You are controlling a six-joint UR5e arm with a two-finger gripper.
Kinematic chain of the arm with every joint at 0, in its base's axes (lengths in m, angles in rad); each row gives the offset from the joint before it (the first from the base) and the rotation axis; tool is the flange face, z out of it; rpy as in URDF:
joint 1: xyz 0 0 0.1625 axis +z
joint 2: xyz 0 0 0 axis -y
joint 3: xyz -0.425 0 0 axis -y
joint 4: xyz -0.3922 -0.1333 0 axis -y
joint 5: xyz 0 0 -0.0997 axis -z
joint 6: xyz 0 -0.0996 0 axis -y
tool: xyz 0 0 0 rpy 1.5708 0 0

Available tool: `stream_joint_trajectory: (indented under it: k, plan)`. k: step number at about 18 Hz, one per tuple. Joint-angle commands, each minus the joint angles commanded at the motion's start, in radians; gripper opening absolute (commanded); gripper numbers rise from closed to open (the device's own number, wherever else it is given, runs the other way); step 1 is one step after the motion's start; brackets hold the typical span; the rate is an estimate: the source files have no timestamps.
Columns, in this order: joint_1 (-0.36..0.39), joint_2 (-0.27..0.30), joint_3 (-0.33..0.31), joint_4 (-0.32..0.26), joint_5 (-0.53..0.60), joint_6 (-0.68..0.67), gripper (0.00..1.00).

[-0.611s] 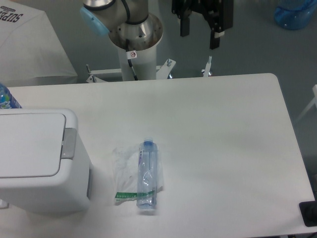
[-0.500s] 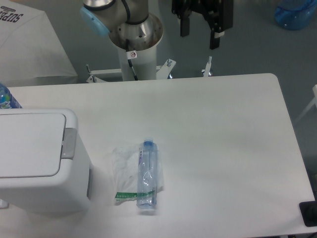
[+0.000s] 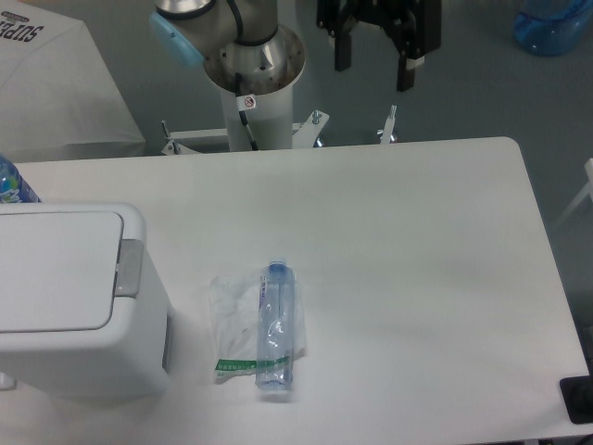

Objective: Open the trash can

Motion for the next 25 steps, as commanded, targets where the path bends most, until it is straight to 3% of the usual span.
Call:
stream_joint_trajectory:
  k: [3, 7, 13, 18, 21, 25]
  plan:
    - [-0.034, -0.009, -0.002, 0.006, 0.000, -0.181, 1.00]
    - [-0.078, -0.044, -0.005, 0.110, 0.002, -0.385, 1.00]
    - [-0.181, -0.133, -0.002, 0.189, 0.041, -0.566, 1.00]
    - [-0.273, -0.280, 0.021, 0.377, 0.052, -0.766, 1.00]
    - [-0.301, -0.324, 0.055, 0.390, 0.046, -0.872, 1.00]
    - [-0.311, -0.350, 0.054, 0.429, 0.009, -1.022, 1.00]
